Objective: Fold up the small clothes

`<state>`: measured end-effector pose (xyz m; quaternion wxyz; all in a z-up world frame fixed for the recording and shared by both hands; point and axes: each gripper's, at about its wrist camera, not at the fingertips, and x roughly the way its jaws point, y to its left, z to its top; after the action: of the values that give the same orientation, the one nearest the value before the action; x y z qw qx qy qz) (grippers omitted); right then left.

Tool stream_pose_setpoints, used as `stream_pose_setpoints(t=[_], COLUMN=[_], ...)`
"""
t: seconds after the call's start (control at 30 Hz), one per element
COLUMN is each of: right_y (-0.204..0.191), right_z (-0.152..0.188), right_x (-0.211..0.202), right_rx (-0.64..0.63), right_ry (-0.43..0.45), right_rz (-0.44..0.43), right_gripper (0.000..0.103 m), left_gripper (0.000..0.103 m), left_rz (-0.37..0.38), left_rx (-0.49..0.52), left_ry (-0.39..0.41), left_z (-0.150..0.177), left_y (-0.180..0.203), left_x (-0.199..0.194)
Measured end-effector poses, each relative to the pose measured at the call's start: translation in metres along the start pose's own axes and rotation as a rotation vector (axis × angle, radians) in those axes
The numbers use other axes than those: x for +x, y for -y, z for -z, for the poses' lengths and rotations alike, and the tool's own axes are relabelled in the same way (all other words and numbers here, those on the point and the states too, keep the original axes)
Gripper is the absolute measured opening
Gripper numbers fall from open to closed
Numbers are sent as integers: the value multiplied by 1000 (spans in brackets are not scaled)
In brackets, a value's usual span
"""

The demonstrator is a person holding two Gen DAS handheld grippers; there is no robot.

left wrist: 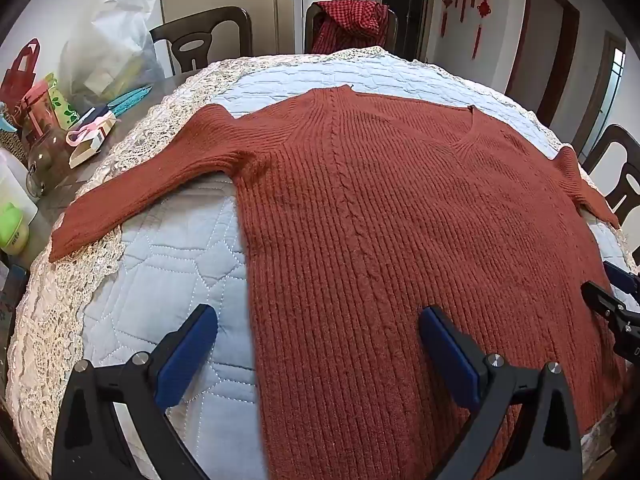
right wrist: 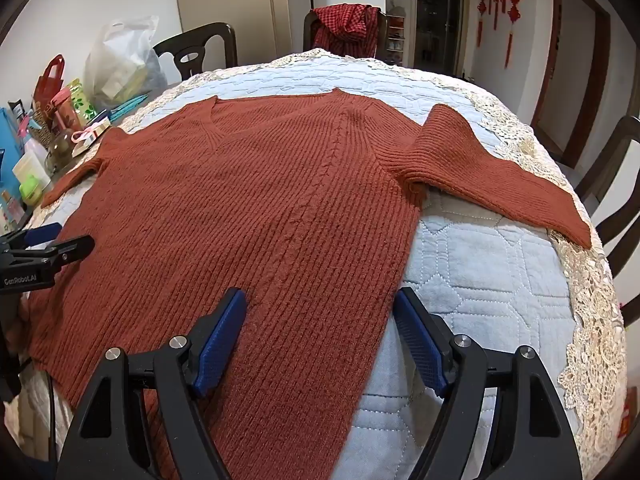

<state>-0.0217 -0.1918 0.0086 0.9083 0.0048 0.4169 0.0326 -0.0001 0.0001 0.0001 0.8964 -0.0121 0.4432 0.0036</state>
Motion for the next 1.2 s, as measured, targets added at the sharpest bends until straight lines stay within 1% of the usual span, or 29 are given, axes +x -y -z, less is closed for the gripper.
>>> stream_pose_setpoints(t=[0.2,0.33,0.53,1.2], right_y=[0,0,0,0], right_z=[0,0,0,0], right_x=[0,0,0,-1], right_rx=[0,0,0,1], right_ry=[0,0,0,0], right_rz=[0,1,0,-1], right_gripper=[76,76,76,77], left_gripper=[102,103,103,103], left_rz=[-1,3,-8,-8], left_rx=[4,1,1,1], left_ry=[-1,2,0,1], left_z=[1,2,0,1], left_y=[1,-7,0,0], left_x=[-1,0,0,0])
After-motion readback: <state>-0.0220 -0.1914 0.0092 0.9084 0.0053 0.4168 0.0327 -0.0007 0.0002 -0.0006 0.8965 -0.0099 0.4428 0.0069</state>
